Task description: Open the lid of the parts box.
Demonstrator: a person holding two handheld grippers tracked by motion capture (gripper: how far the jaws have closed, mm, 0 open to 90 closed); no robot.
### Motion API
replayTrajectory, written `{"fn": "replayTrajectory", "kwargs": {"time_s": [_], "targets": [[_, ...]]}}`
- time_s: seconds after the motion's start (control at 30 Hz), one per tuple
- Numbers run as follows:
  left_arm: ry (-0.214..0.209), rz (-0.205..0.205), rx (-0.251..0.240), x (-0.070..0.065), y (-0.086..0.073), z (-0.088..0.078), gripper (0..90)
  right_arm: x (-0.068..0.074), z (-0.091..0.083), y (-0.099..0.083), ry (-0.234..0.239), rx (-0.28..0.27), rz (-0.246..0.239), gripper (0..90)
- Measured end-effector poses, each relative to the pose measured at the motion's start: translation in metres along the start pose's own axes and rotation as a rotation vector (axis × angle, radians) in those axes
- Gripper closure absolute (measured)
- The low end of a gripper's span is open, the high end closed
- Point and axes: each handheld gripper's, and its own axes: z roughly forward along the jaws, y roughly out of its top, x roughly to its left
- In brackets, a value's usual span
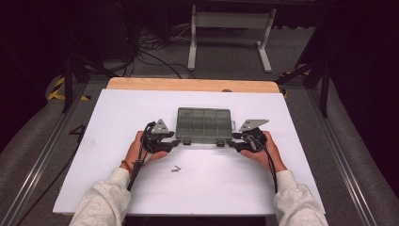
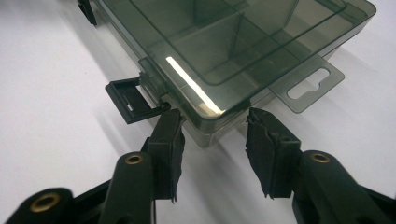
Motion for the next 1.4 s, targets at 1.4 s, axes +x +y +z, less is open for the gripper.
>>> {"fn": "replayTrajectory", "kwargs": {"time_s": [1.4], "targets": [[-0.019, -0.004, -0.013, 0.0036, -0.0023, -0.007, 78.3, 0.0043, -0.0072, 0.0005, -0.012, 0.023, -0.019, 72.3]]}}
